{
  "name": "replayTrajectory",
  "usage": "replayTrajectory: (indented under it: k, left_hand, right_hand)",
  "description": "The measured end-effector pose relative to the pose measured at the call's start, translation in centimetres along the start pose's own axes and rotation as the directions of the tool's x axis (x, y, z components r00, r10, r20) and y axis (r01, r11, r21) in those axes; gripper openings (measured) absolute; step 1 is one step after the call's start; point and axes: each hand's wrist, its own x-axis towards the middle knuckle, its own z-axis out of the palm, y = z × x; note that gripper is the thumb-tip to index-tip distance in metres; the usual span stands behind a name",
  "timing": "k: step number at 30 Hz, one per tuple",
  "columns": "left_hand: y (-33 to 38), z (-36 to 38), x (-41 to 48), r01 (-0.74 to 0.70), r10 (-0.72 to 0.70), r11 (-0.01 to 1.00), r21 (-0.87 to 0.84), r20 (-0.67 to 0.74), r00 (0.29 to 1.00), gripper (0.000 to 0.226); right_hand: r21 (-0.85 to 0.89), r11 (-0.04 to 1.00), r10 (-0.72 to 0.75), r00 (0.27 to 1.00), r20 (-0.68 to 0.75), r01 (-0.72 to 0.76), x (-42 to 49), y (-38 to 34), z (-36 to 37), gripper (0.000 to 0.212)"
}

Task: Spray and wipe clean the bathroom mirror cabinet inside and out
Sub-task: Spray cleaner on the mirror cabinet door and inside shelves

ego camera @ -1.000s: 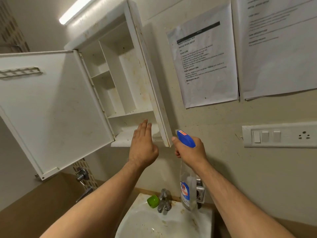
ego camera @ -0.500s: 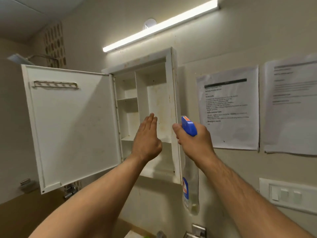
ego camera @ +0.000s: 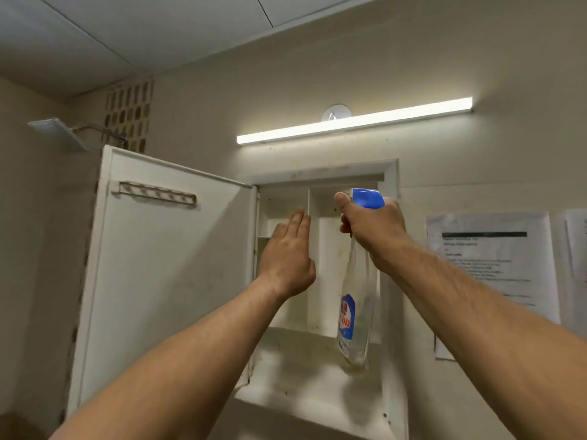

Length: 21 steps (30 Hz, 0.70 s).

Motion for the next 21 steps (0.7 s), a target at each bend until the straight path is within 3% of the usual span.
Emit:
replayTrajectory:
  k: [6, 9, 18, 21]
  left_hand:
    - [-4.9, -1.2, 3.5, 0.021, -0.018, 0.998, -0.054, 0.058, 0.998, 0.087]
    - [-6.9, -1.6, 4.4, 0.021, -0.018, 0.998, -0.052, 0.053, 0.998, 0.088]
    - [-9.3, -2.1, 4.2, 0.051, -0.044, 0.993, -0.104, 0.066, 0.997, 0.088]
    - [-9.5, -2.1, 4.0, 0.060, -0.053, 0.993, -0.105, 0.071, 0.996, 0.086]
  right_hand:
    - [-0.142, 0.988, -0.054, 0.998, 0.027, 0.057, 2.3, -2.0, 4.7, 0.032]
    - [-0.147, 0.987, -0.053, 0.998, 0.042, 0.059, 2.3, -2.0, 6.4, 0.026]
    - [-0.155, 0.982, -0.078, 0.980, 0.183, 0.107, 0.8, -2.3, 10.5, 0.035]
    - [-0.182, 0.981, -0.038, 0.988, 0.151, 0.066, 0.3, -2.1, 11.2, 0.038]
